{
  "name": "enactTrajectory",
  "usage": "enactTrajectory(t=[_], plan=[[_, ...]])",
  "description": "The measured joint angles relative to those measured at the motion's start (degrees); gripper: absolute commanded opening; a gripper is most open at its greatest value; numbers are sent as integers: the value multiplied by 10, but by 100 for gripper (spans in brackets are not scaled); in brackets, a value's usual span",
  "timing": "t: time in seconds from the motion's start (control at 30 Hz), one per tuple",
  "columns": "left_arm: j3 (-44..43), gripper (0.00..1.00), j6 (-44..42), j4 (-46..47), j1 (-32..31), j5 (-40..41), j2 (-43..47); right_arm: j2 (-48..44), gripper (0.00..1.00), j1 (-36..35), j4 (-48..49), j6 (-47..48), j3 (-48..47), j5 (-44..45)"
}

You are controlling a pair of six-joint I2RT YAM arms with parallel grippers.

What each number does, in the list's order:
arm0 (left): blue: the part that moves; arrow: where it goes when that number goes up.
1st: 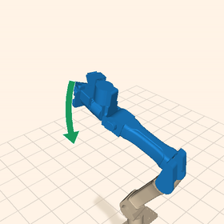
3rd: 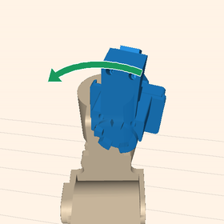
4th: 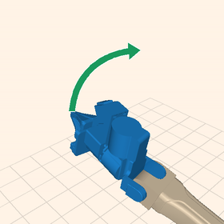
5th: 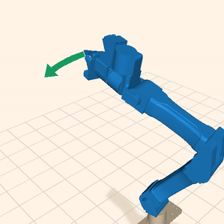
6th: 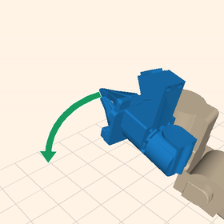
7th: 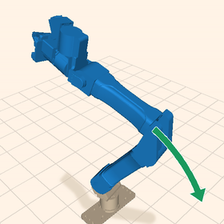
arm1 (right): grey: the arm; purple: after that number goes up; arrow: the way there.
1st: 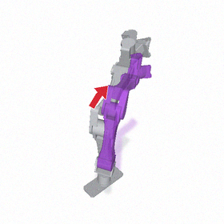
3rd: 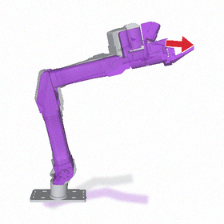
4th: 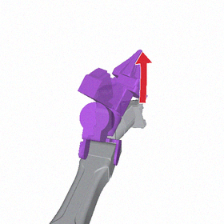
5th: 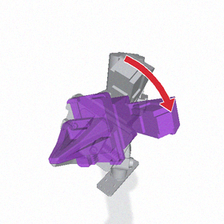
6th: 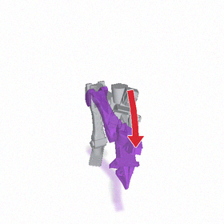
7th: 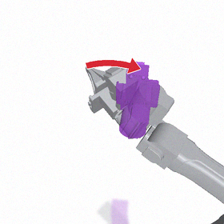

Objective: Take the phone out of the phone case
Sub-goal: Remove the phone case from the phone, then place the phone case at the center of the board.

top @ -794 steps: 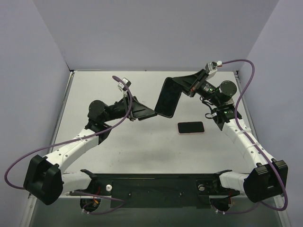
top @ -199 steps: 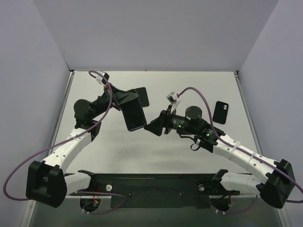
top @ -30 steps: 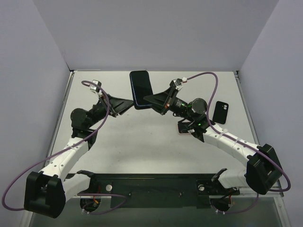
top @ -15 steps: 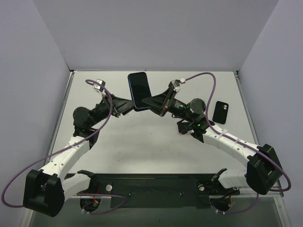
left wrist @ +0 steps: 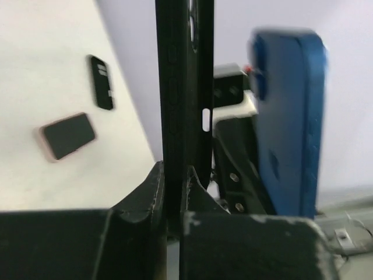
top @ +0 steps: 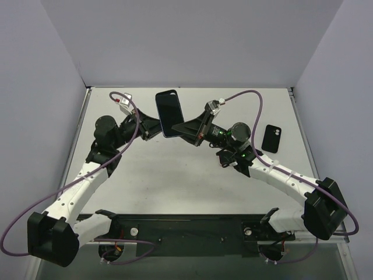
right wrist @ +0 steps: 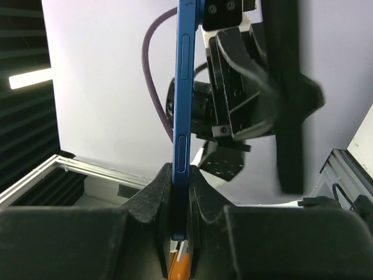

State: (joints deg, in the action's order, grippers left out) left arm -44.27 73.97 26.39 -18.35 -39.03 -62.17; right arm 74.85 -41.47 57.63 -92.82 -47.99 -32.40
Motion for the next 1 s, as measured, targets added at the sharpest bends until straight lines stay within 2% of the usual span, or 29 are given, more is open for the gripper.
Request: enactTrajectory(t=[0.07, 0.17, 0.3, 0.33, 0.4, 0.6, 0.63, 0.67, 0.7, 0.73, 0.83, 1.0], plan=[[-33, 0, -50, -107, 3, 38, 0, -2, 0, 0, -13, 12, 0, 0], [-84, 0, -125, -277, 18, 141, 1, -17, 0, 5, -77, 58, 0, 0], [-97, 0, -209, -431, 74, 271, 10, -60, 0, 25, -264, 187, -17, 18], [-94, 0, -226, -457, 91, 290, 9, -64, 0, 34, -333, 245, -36, 31], [-77, 0, -260, -493, 127, 314, 2, -60, 0, 59, -407, 323, -63, 54], [32, 1, -318, -538, 233, 340, 1, 16, 0, 121, -518, 505, -108, 112], [50, 15, -318, -544, 245, 346, 9, 39, 0, 131, -526, 523, -111, 116], [72, 58, -317, -551, 259, 355, 23, 61, 0, 141, -532, 537, -114, 118], [91, 82, -314, -560, 270, 364, 41, 86, 0, 151, -533, 547, -115, 117], [108, 87, -307, -574, 280, 378, 63, 109, 0, 159, -534, 555, -116, 115], [119, 88, -276, -605, 290, 407, 99, 179, 0, 179, -535, 567, -128, 106], [119, 88, -228, -636, 291, 422, 105, 286, 0, 193, -529, 570, -193, 85]])
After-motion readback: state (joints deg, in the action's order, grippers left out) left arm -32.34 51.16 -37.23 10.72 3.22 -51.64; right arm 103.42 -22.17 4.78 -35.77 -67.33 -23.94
